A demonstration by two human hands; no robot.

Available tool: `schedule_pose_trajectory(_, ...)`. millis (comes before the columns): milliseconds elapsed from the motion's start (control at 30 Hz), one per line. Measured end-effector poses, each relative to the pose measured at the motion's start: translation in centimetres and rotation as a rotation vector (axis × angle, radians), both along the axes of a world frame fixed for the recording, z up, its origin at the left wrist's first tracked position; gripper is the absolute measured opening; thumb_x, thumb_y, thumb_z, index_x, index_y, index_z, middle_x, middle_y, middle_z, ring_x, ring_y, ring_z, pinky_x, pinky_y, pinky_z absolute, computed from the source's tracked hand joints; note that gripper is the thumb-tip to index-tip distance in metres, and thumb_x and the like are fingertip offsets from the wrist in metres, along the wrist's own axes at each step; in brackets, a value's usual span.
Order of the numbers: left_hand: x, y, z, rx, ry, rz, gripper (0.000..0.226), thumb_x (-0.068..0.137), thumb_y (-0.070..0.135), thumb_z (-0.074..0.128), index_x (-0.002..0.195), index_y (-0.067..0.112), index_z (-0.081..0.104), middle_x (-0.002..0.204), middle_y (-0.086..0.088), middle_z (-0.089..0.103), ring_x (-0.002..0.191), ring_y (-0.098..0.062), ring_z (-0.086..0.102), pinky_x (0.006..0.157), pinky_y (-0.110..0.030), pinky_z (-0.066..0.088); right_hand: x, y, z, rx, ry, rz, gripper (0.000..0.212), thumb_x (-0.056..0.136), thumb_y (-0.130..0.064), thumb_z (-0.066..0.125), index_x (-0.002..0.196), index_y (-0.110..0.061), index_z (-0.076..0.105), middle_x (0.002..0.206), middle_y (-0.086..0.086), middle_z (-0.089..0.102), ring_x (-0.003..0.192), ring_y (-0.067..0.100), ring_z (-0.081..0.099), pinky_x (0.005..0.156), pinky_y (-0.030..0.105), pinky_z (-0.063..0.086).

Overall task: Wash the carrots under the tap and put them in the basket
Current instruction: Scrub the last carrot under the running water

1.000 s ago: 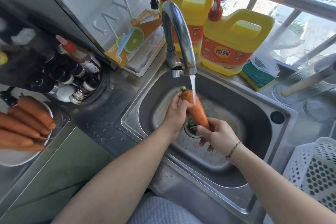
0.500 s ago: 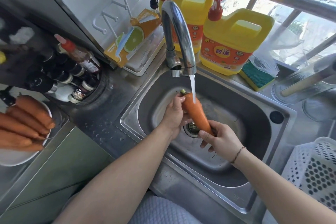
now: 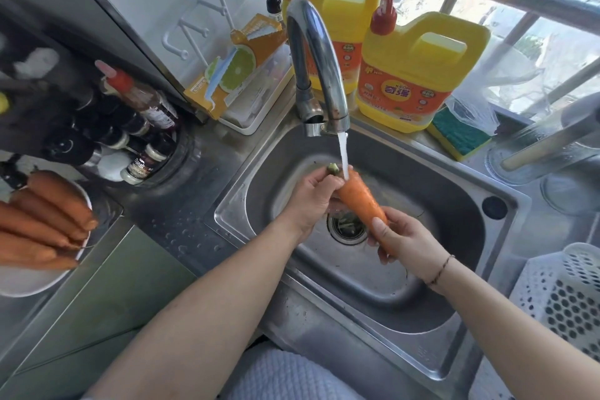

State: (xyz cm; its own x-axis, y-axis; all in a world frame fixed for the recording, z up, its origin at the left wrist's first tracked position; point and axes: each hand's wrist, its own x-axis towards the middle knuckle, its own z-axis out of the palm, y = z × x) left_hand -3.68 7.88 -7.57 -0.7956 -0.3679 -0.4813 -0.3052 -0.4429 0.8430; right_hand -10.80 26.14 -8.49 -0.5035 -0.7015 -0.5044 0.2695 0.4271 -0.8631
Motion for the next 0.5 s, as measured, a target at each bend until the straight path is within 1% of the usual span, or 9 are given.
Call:
schedule_pose_trajectory(67,-0.2,0.0,0.0,0.007,-0.044,0.062,0.029,0.079,0.021,0.060,0.107,0.015,0.068,0.079,0.010,0.072,0.073,-0.009,0.068,0.070,-0.033,0.058,0.2,-0.3,-0.2,0.024,0.110,-0.005,0.017,0.092,-0.042,0.061,0.101,-0.028,0.064,0.069,-0.004,0.061,0.051,0.013,0.051,0.055,0.030,0.043)
schedule_pose_trajectory(100,-0.4,0.1,0.0,0.016,-0.068,0.086,0.031,0.077,0.022,0.061,0.107,0.015,0.067,0.078,0.009,0.071,0.074,-0.012,0.067,0.072,-0.036,0.057,0.2,-0.3,-0.5,0.057,0.180,-0.001,0.019,0.088,-0.046,0.061,0.100,-0.031,0.064,0.067,-0.009,0.061,0.052,0.009,0.051,0.056,0.030,0.043)
schedule_pose_trajectory(167,-0.7,0.1,0.1,0.014,-0.103,0.123,0.019,0.083,0.018,0.064,0.101,0.018,0.067,0.079,0.007,0.070,0.079,-0.017,0.065,0.077,-0.041,0.055,0.2,-0.4,-1.1,0.160,0.364,0.023,0.017,0.087,-0.049,0.062,0.100,-0.038,0.063,0.067,-0.015,0.062,0.059,0.009,0.055,0.060,0.031,0.047)
schedule_pose_trajectory(233,-0.7,0.1,0.3,-0.020,-0.139,0.118,0.012,0.089,0.013,0.063,0.099,0.019,0.065,0.087,0.001,0.066,0.081,-0.019,0.062,0.072,-0.037,0.053,0.3,-0.5,-1.3,0.210,0.452,0.037,0.019,0.089,-0.048,0.062,0.105,-0.039,0.062,0.071,-0.014,0.063,0.067,0.013,0.059,0.065,0.035,0.051)
schedule_pose_trajectory(300,-0.4,-0.2,0.4,0.007,-0.115,0.056,0.014,0.089,0.015,0.063,0.103,0.018,0.065,0.094,-0.003,0.065,0.084,-0.021,0.062,0.067,-0.032,0.053,0.1,-0.4,-1.2,0.142,0.359,0.027,0.010,0.093,-0.036,0.064,0.103,-0.033,0.065,0.070,-0.011,0.064,0.065,0.014,0.058,0.065,0.036,0.050)
schedule_pose_trajectory(333,-0.2,-0.4,0.4,0.051,-0.086,0.014,0.020,0.085,0.018,0.063,0.105,0.018,0.066,0.099,-0.004,0.066,0.087,-0.022,0.064,0.068,-0.030,0.055,-0.1,-0.3,-1.0,0.101,0.277,0.026,0.008,0.095,-0.030,0.064,0.102,-0.030,0.066,0.070,-0.008,0.064,0.061,0.014,0.056,0.060,0.033,0.048)
schedule_pose_trajectory(400,0.3,-0.8,0.4,0.151,-0.030,-0.066,0.032,0.079,0.018,0.058,0.110,0.016,0.066,0.109,-0.009,0.064,0.091,-0.024,0.066,0.071,-0.029,0.057,-0.6,0.2,-0.8,0.043,0.107,0.023,0.008,0.096,-0.026,0.062,0.102,-0.027,0.067,0.070,-0.002,0.063,0.057,0.016,0.050,0.056,0.029,0.042)
schedule_pose_trajectory(433,0.5,-0.9,0.3,0.177,-0.012,-0.086,0.035,0.078,0.017,0.055,0.112,0.015,0.066,0.111,-0.012,0.063,0.092,-0.024,0.066,0.073,-0.030,0.058,-0.8,0.3,-0.7,0.039,0.086,0.030,0.009,0.096,-0.027,0.061,0.103,-0.027,0.067,0.071,0.000,0.064,0.056,0.015,0.050,0.055,0.029,0.042)
schedule_pose_trajectory(500,0.4,-0.9,0.0,0.157,-0.012,-0.084,0.033,0.077,0.017,0.057,0.109,0.016,0.067,0.109,-0.012,0.062,0.093,-0.025,0.065,0.077,-0.032,0.057,-1.0,0.5,-0.6,0.066,0.161,0.060,0.015,0.094,-0.037,0.063,0.104,-0.027,0.067,0.071,-0.002,0.065,0.054,0.010,0.051,0.057,0.028,0.043)
